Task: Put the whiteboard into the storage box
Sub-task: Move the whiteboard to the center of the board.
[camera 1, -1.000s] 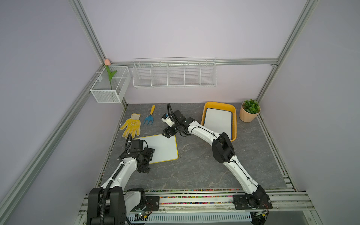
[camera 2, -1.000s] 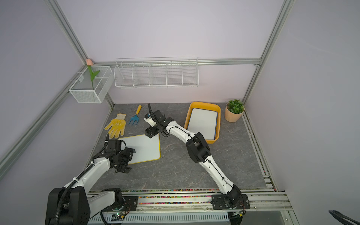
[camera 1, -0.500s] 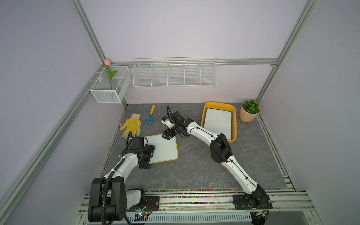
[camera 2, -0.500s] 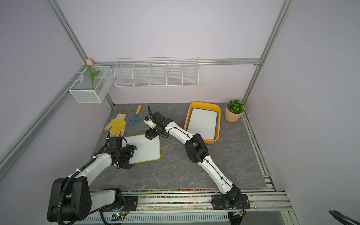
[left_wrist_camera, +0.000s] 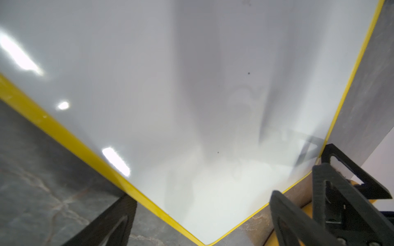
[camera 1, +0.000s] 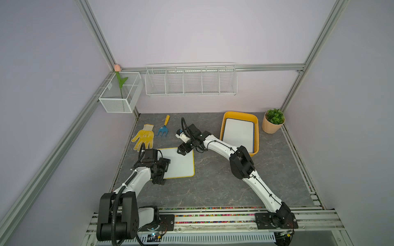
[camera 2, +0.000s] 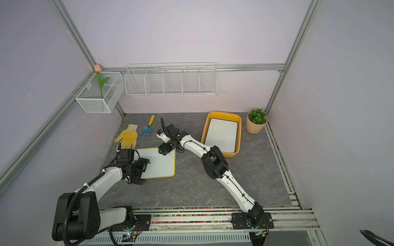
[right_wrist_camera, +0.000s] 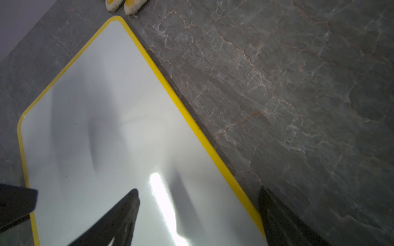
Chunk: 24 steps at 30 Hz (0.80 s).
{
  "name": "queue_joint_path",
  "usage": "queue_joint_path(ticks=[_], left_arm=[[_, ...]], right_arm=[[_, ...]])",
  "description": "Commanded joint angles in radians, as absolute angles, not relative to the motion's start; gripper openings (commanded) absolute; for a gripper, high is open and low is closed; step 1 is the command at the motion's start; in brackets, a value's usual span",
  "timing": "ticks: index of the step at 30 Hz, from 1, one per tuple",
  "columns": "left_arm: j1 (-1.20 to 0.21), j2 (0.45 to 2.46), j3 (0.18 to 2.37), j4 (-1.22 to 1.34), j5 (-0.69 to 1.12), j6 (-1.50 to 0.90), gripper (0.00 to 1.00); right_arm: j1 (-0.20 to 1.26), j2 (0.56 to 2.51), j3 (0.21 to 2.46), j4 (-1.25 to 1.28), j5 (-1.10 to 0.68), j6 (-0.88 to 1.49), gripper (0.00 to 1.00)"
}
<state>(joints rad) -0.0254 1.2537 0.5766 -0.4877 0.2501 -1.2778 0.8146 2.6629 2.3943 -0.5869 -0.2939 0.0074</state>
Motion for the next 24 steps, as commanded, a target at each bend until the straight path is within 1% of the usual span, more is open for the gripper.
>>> queue_joint_path(ticks=[1,6,12,18,19,24], left_arm=[[-0.023,1.255,0.549,-0.513,0.206,-1.249,0.99],[-0.021,1.265,0.555,-0.520,0.206,-1.222,0.99],[-0.020,1.268,0.565,-0.532,0.203,-1.167,0.99],[-0.034,1.298,0.590,-0.517,0.226,-1.092,0.98],[-0.047,1.306,0.596,-0.511,0.229,-1.054,0.98],[-0.123,1.370,0.620,-0.473,0.248,-1.032,0.98]], right_arm=[[0.843,2.655,2.368,-0.682,-0.331,0.006,0.89],[0.866,2.567,2.146,-0.589,-0.330,0.019,0.90],[0.880,2.390,1.857,-0.443,-0.318,0.080,0.91],[0.908,2.235,1.590,-0.304,-0.283,0.232,0.94],[0.922,2.214,1.549,-0.283,-0.272,0.269,0.94],[1.011,2.139,1.424,-0.228,-0.173,0.416,0.95]])
